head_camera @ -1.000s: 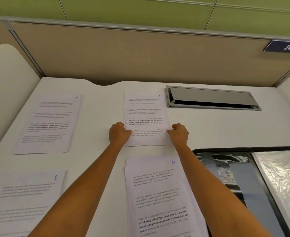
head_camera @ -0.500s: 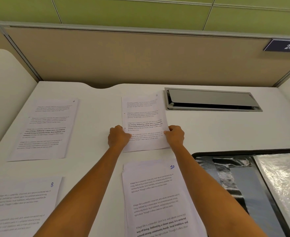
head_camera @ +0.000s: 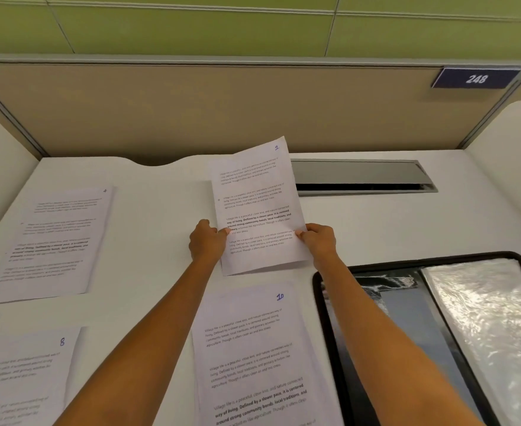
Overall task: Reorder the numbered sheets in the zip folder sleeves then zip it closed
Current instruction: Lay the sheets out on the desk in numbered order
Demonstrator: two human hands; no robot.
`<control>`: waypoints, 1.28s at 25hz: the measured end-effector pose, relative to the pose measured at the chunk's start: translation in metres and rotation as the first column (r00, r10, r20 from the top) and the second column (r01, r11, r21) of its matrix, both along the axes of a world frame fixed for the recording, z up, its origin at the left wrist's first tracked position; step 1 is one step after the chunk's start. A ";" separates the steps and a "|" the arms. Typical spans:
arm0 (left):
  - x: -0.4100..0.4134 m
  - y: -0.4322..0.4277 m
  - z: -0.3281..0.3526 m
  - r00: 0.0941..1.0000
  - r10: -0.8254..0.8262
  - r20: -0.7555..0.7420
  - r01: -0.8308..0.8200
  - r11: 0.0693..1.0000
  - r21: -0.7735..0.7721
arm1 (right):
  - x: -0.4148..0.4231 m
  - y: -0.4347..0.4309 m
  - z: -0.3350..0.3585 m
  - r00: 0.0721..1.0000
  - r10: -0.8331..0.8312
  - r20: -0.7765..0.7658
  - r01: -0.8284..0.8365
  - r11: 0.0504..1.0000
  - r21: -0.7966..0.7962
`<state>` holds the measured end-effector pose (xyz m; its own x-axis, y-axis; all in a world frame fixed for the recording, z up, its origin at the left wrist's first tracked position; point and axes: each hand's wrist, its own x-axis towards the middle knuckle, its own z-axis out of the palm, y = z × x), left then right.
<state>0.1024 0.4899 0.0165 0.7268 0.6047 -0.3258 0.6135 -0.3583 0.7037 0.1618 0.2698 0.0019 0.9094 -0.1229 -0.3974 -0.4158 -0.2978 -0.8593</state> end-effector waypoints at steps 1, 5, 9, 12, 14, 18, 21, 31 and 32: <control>0.005 -0.012 0.004 1.000 0.011 0.021 -0.011 1.000 -0.020 | 0.003 -0.011 0.002 1.000 -0.010 -0.001 0.010 1.000 0.009; 0.025 -0.058 0.012 0.995 0.057 0.077 -0.047 0.990 -0.136 | 0.015 -0.064 0.009 0.998 -0.055 -0.012 0.055 0.998 0.018; 0.046 -0.103 0.008 0.989 0.009 0.149 0.025 0.974 -0.227 | 0.026 -0.125 0.012 0.993 -0.118 0.004 0.118 0.992 0.054; 0.063 -0.146 0.011 0.984 -0.039 0.172 0.086 0.958 -0.275 | 0.037 -0.170 0.015 0.986 -0.167 0.006 0.166 0.985 0.053; 0.075 -0.172 0.013 0.983 -0.056 0.173 0.107 0.946 -0.305 | 0.046 -0.198 0.018 0.981 -0.191 0.012 0.190 0.980 0.051; 0.103 -0.223 0.011 0.982 -0.088 0.169 0.147 0.917 -0.371 | 0.066 -0.252 0.021 0.970 -0.239 0.031 0.238 0.971 0.028; 0.123 -0.257 0.008 0.978 -0.125 0.167 0.182 0.899 -0.397 | 0.081 -0.288 0.020 0.963 -0.267 0.043 0.268 0.963 -0.007; 0.182 -0.346 -0.001 0.968 -0.215 0.131 0.251 0.859 -0.445 | 0.123 -0.373 0.012 0.938 -0.341 0.066 0.347 0.930 -0.121; 0.187 -0.353 -0.002 0.966 -0.224 0.127 0.257 0.856 -0.448 | 0.126 -0.380 0.011 0.935 -0.348 0.070 0.355 0.925 -0.135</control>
